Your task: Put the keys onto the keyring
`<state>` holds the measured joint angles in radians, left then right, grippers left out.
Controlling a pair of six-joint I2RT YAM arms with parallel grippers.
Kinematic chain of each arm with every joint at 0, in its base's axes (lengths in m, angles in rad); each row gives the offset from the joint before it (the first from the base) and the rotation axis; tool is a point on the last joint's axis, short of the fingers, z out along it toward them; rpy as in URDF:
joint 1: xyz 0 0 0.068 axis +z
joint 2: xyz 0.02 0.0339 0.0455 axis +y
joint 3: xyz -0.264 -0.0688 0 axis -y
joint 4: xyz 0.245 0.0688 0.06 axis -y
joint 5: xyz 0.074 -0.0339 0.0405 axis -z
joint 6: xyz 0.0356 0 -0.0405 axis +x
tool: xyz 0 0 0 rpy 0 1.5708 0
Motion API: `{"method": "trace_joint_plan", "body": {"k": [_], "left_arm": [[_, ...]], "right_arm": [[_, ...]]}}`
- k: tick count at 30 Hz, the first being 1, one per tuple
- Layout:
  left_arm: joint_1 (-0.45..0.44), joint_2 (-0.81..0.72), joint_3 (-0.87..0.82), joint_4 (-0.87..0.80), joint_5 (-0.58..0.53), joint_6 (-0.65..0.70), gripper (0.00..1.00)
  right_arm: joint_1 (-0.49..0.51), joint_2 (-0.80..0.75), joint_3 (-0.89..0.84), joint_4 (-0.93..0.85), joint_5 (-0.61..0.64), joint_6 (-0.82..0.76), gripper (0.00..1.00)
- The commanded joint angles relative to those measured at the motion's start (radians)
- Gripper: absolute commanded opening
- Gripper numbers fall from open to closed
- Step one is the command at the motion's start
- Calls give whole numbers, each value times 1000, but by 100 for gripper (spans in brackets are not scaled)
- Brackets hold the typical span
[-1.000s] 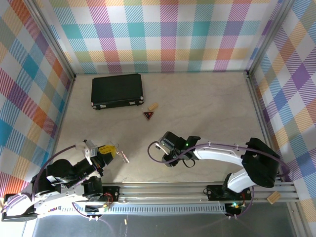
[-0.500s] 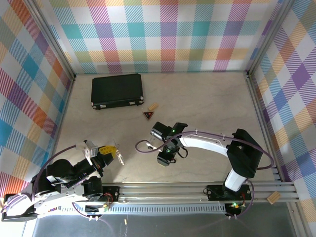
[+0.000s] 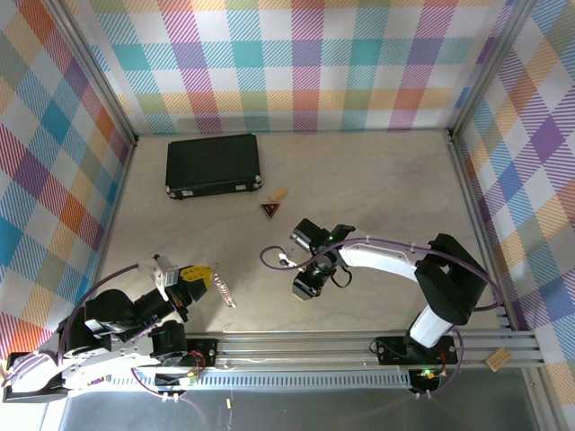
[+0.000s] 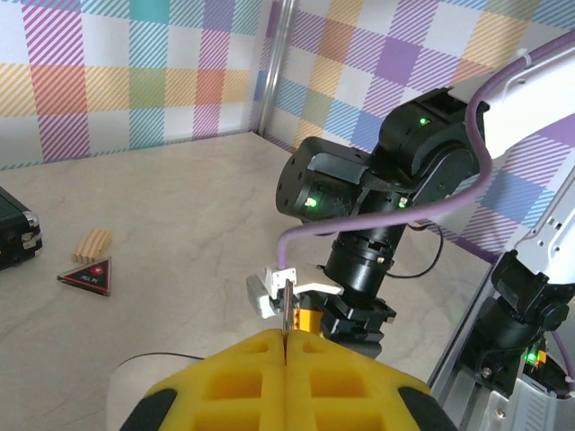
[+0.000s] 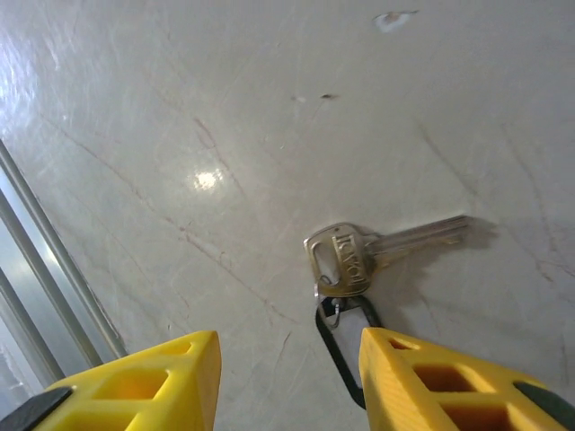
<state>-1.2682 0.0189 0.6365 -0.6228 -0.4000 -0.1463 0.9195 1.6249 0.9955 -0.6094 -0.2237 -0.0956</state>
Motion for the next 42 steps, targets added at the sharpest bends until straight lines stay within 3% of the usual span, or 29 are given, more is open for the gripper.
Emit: {"method": "trace_joint_plan", "body": {"k": [1, 13, 31, 42], "left_arm": [[-1, -17, -7, 52, 26, -6, 0], [-2, -17, -9, 62, 43, -2, 0], [-1, -17, -5, 66, 52, 1, 0], [-1, -17, 0, 70, 65, 4, 0]], "right_arm": [[-2, -32, -42, 84, -53, 41, 46], [-25, -188, -306, 465, -78, 82, 46], [-45, -175, -345, 502, -101, 28, 40], [-31, -154, -320, 462, -40, 31, 38]]}}
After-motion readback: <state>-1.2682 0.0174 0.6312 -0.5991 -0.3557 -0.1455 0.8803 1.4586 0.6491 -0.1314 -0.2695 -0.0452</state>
